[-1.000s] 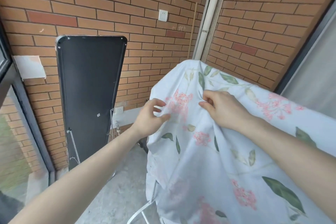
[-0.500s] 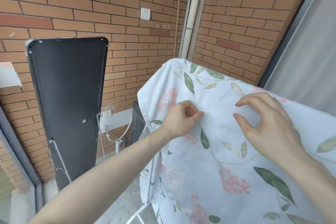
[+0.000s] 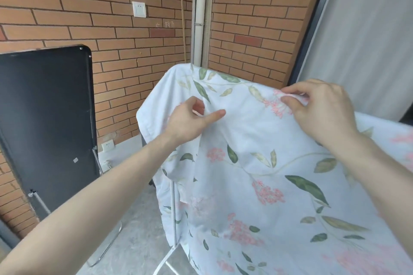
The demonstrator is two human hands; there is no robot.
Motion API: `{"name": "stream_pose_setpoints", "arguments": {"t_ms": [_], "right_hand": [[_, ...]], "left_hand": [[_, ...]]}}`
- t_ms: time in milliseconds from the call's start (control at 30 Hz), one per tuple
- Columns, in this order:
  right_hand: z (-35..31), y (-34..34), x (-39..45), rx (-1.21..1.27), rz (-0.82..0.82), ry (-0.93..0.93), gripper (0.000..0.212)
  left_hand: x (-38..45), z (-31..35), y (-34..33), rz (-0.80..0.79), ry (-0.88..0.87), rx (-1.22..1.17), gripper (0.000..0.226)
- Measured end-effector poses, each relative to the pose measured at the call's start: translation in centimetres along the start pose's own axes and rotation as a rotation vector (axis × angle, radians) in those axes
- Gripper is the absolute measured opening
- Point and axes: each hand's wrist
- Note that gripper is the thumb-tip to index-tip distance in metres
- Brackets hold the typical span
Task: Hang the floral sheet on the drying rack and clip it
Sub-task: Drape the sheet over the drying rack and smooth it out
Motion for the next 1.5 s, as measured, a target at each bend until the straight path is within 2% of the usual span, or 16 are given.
{"name": "stream_pose_setpoints", "arguments": {"t_ms": [100, 167, 300, 400, 600, 867, 1268, 1334, 1401, 1434, 1501], "right_hand": [[0.5, 0.5, 0.5, 0.001, 0.035, -0.006, 0.007], [0.7, 0.5, 0.3, 0.009, 0.068, 0.017, 0.007], [1.3, -0.5, -1.9, -0.018, 0.200, 0.206, 0.006], [1.5, -0.8, -3.0, -0.014, 0.237, 0.330, 0.008], [1.6, -1.9, -5.2, 0.009, 0.169, 0.434, 0.009], [2.5, -4.0, -9.6, -0.001, 0.068, 0.425, 0.013], [2.4, -6.3, -14.2, 0.009, -0.090, 0.457, 0.019], [2.2, -6.3, -14.7, 0.021, -0.095, 0.451, 0.020], [2.7, -5.9, -15.0, 0.041, -0.075, 0.396, 0.023], [3.0, -5.7, -15.2, 0.059, -0.064, 0.361, 0.023], [3.6, -5.5, -15.4, 0.086, -0.037, 0.319, 0.020]], "left_hand": [[1.7, 0.7, -0.6, 0.105, -0.091, 0.031, 0.032], [2.0, 0.3, -0.2, 0.127, -0.119, 0.061, 0.022], [0.2, -0.9, 1.0, 0.110, -0.239, 0.228, 0.027], [-1.2, -2.5, 2.1, 0.126, -0.292, 0.273, 0.029], [-3.2, -4.4, 2.5, 0.107, -0.346, 0.365, 0.030], [-5.8, -7.1, 0.6, 0.007, -0.403, 0.487, 0.033], [-7.1, -10.4, -1.9, -0.224, -0.226, 0.593, 0.026], [-7.4, -12.3, -2.0, -0.312, -0.171, 0.682, 0.021], [-8.7, -15.6, -1.6, -0.460, -0.079, 0.799, 0.017], [-9.7, -17.4, -1.3, -0.480, 0.007, 0.782, 0.016], [-10.6, -19.8, -0.4, -0.387, 0.161, 0.622, 0.017]]}}
Point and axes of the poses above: each hand's wrist, its own x-axis towards the middle knuckle, its own y-axis out of the back of the hand, z = x × y, and after that the axes turned 3 degrees about -y, right-handed
